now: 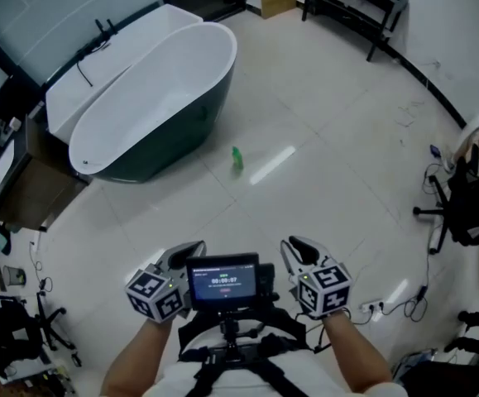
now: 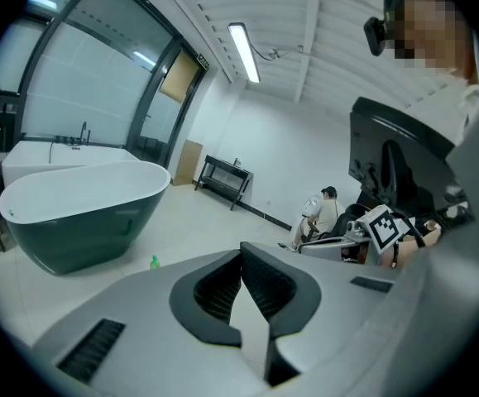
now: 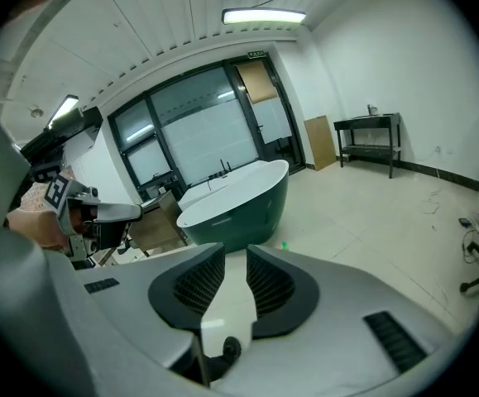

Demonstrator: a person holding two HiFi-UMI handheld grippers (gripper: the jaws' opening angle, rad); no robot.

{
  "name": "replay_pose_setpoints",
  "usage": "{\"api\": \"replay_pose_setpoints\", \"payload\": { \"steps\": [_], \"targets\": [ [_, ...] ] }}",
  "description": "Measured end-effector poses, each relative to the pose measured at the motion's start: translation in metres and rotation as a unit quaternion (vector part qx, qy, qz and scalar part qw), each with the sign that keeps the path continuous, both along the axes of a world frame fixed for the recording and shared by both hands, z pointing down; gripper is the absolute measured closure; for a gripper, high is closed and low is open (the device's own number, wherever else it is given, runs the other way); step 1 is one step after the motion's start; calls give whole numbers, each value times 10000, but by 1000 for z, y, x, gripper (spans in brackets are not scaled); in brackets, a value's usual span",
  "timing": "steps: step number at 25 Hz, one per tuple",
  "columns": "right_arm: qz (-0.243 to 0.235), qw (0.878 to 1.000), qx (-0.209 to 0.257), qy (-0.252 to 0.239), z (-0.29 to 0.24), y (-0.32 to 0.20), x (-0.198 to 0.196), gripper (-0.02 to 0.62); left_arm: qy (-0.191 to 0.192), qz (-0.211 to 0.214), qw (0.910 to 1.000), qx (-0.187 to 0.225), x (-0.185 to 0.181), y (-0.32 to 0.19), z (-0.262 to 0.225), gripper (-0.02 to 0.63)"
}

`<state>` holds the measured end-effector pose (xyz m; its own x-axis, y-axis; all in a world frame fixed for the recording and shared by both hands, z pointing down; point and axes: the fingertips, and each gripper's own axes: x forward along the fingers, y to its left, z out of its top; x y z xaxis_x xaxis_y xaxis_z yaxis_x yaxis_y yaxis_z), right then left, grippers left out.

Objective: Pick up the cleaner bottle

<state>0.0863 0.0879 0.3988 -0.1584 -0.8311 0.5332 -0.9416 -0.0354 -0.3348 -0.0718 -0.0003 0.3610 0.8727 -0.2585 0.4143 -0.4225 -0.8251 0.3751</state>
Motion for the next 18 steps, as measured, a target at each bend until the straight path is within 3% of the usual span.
{"api": "replay_pose_setpoints", "payload": {
  "steps": [18],
  "targets": [
    [290, 9991, -160, 253, 1, -140, -15, 514, 32, 30, 9988, -488, -7, -163, 47, 606]
  ]
}}
